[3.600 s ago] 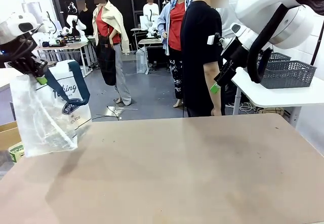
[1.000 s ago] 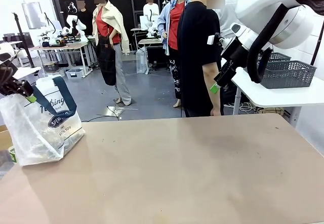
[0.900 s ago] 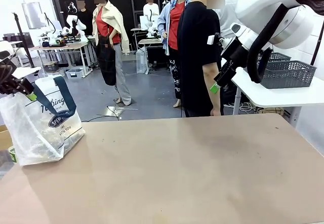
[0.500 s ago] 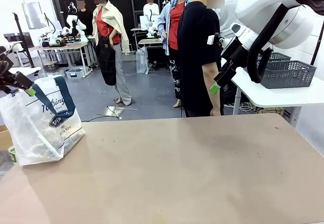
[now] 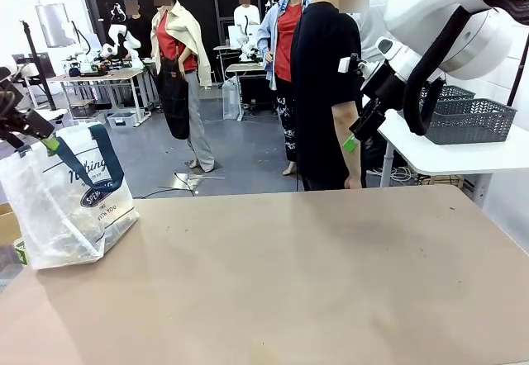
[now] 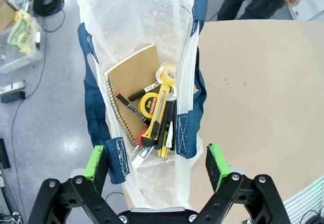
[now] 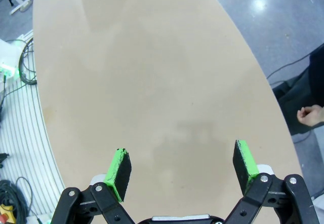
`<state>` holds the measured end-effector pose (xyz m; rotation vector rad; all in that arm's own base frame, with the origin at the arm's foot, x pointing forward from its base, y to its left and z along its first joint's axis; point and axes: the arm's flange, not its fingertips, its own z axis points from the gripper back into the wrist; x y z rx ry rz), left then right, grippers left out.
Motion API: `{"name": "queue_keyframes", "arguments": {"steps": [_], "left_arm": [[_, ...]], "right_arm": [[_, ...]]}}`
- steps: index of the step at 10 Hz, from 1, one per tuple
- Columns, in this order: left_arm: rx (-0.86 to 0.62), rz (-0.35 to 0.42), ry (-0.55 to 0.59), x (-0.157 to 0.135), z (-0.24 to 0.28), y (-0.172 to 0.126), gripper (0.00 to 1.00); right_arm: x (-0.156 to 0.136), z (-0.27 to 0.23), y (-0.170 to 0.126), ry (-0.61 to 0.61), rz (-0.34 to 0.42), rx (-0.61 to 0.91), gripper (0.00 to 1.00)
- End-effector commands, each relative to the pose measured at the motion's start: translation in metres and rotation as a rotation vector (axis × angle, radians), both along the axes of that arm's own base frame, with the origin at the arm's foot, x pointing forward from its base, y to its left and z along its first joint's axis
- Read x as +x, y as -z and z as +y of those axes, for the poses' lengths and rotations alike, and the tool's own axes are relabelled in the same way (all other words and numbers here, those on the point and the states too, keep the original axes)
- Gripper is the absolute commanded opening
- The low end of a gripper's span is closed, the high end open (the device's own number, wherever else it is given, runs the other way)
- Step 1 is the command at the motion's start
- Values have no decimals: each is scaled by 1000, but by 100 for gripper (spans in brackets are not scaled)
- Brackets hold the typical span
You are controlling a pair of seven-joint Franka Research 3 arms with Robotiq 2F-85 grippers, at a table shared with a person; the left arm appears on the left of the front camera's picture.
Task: Transfer purchased items from the store into the shopping bag.
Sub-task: Move the Reusable shopping bag to the right side of the table.
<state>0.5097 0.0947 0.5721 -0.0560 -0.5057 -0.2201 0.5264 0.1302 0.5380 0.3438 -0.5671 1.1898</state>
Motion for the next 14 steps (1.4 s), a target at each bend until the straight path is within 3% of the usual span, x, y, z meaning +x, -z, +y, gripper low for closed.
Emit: {"name": "queue_keyframes", "arguments": {"steps": [1,3,4,6,8,11,13,14], "left_arm": [[57,4,-15,0,-9,-19,100],[93,-28,12,-6,-27,-38,100],[121,-14,108,-9,-40,-46,100],[148,33,344,9,-69,-51,100],[202,74,660,22,-101,-61,100],[146,-80,1080,40,-136,-55,100],[98,-182,1233,49,-137,-52,100],[59,-224,1257,52,-138,-53,100]], "right_arm": [[0,1,1,5,-12,-15,100],[0,1,1,5,-12,-15,100],[0,1,1,5,-12,-15,100],[0,1,1,5,-12,-15,100],[0,1,1,5,-12,-15,100],[0,1,1,5,-12,-15,100],[0,1,1,5,-12,-15,100],[0,1,1,5,-12,-15,100]]}}
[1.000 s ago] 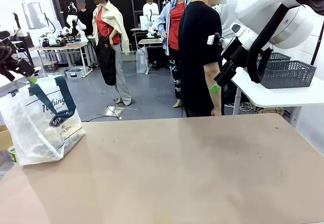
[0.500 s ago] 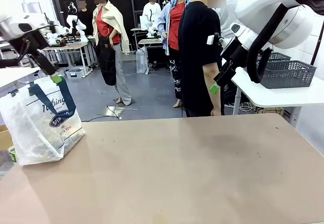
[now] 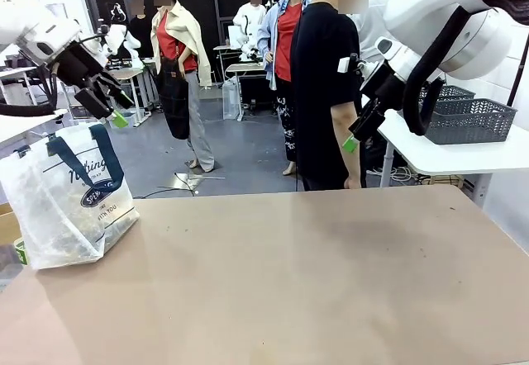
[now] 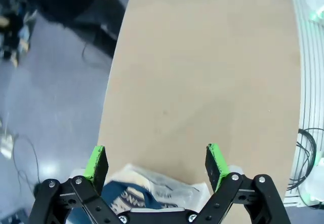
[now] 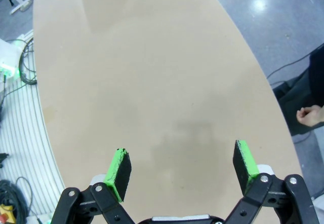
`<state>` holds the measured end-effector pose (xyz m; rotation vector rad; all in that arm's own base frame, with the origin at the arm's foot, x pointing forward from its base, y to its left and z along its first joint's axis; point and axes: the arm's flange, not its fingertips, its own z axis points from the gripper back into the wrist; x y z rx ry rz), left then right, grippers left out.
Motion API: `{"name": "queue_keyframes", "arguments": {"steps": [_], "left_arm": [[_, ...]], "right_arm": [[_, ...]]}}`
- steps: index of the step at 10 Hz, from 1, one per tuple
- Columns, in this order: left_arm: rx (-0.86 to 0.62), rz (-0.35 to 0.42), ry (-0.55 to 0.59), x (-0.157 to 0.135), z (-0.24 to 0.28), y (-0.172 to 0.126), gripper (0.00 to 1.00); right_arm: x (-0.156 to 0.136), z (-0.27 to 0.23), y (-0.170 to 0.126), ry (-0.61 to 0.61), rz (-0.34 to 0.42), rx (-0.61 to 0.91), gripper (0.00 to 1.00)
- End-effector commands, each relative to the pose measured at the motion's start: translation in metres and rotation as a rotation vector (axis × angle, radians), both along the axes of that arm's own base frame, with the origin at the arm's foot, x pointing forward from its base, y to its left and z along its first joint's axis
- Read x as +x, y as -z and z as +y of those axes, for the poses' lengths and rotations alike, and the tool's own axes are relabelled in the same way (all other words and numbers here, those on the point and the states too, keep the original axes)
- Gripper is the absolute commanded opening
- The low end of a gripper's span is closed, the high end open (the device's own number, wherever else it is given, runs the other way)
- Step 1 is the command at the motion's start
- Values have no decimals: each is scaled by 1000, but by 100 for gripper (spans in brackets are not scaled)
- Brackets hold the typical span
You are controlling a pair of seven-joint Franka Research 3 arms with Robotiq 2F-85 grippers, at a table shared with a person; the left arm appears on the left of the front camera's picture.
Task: Transfer purchased items from the store into the shopping bag.
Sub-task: Move the Reusable shopping bag to the right side of the table.
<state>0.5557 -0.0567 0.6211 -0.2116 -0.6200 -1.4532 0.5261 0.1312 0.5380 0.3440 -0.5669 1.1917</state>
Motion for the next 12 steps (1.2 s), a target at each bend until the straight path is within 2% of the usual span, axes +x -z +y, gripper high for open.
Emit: {"name": "queue_keyframes", "arguments": {"steps": [1,2,5,6,7,9,12], "left_arm": [[-66,60,36,7,12,-5,100],[0,0,0,0,0,0,100],[-31,12,26,2,3,1,100],[1,23,-21,9,20,8,100],[-46,34,61,13,19,14,100],[-47,36,124,19,5,32,100],[-137,76,179,25,2,47,100]], "right_arm": [[1,-1,1,7,-12,-15,100],[1,-1,1,7,-12,-15,100],[1,-1,1,7,-12,-15,100],[1,-1,1,7,-12,-15,100],[1,-1,1,7,-12,-15,100],[1,-1,1,7,-12,-15,100],[1,-1,1,7,-12,-15,100]]}}
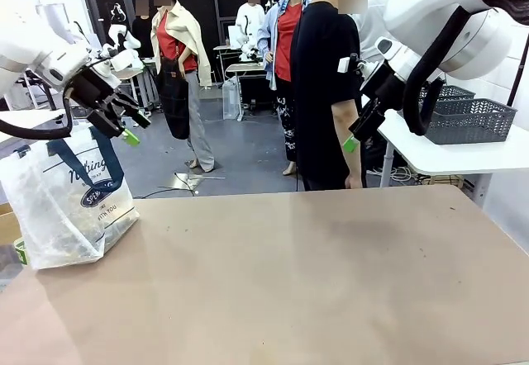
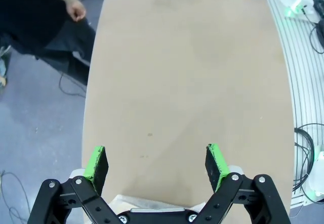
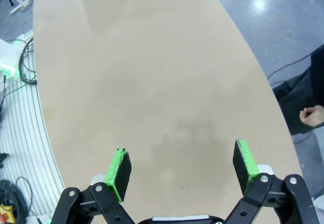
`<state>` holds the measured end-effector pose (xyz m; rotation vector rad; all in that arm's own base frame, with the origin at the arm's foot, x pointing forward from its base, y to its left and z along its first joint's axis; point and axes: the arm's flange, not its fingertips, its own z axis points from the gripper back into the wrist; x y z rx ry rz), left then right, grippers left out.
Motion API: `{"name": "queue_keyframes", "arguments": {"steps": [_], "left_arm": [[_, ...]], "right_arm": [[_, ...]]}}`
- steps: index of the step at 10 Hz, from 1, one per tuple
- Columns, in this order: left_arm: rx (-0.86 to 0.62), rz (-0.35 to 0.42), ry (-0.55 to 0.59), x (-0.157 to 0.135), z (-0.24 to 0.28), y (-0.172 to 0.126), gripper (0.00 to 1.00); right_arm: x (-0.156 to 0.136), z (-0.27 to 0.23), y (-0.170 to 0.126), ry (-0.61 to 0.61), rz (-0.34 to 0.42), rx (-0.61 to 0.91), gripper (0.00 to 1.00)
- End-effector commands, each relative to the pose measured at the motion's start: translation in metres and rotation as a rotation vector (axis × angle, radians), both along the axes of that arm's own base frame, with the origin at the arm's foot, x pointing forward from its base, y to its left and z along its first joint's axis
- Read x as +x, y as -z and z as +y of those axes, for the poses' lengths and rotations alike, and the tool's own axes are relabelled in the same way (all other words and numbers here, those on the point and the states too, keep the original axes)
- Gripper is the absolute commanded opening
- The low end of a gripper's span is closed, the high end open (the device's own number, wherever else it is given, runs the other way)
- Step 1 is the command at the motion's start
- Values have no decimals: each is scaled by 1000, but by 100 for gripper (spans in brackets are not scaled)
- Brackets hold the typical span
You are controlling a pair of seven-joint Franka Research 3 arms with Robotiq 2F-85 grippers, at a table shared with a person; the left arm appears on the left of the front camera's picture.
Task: Transfer purchased items from the store into the shopping bag.
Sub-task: Move the Reusable shopping bag to the right side of the table.
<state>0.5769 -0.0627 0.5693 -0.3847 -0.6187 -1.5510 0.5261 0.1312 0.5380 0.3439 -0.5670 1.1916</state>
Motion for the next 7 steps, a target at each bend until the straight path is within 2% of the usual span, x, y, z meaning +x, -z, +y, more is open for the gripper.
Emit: {"name": "queue_keyframes", "arguments": {"steps": [1,5,7], "left_arm": [[-60,14,43,4,5,-2,100],[-83,40,51,7,1,1,100],[-42,37,30,0,0,4,100]], "right_arm": [[1,-1,1,7,-12,-15,100],[1,-1,1,7,-12,-15,100],[1,-1,1,7,-12,-15,100]]}}
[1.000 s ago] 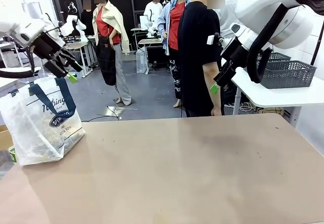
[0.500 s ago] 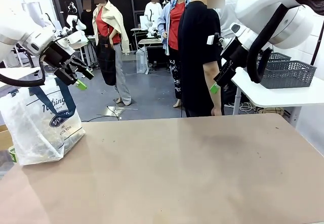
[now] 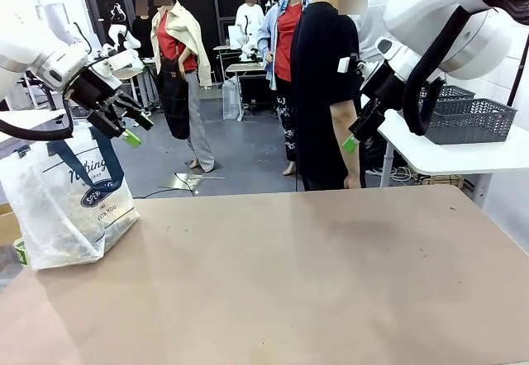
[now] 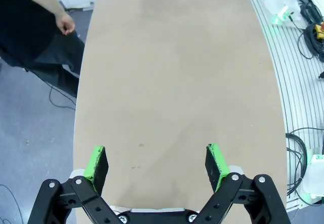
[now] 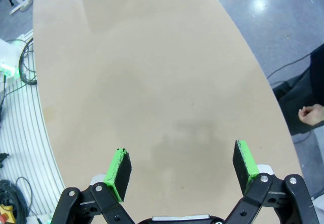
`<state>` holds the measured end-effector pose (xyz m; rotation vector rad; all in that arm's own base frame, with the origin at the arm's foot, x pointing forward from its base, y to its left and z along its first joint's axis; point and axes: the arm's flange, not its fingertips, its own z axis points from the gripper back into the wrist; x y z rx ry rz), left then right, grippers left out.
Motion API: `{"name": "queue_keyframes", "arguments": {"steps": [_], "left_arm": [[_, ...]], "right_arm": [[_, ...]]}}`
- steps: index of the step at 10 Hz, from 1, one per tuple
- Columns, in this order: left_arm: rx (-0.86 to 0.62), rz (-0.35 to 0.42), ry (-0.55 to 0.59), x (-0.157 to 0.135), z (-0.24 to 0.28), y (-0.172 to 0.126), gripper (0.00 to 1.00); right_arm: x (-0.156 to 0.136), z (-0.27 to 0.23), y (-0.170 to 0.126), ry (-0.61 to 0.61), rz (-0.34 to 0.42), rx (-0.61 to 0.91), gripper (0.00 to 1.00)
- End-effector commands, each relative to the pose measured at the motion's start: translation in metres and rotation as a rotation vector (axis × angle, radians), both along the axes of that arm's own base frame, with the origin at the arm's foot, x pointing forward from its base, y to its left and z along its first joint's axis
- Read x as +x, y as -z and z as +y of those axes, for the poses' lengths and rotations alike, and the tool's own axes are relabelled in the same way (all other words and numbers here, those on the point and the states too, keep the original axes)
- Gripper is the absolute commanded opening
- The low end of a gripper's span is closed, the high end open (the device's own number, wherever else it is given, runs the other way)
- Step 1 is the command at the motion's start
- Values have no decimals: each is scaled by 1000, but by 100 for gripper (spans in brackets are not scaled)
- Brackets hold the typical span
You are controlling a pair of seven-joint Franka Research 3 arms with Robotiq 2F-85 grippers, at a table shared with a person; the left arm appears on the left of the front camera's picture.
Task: Transfer purchased items from the store into the shopping bag.
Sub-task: Move the Reusable shopping bag to the right side of the table.
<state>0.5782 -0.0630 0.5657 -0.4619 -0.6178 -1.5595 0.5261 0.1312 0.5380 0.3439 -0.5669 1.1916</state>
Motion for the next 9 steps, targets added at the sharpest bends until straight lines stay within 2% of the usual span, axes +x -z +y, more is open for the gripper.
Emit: {"name": "queue_keyframes", "arguments": {"steps": [1,9], "left_arm": [[3,-4,-3,-1,0,0,100],[3,-4,-3,-1,0,0,100]], "right_arm": [[1,-1,1,7,-12,-15,100],[1,-1,1,7,-12,-15,100]]}}
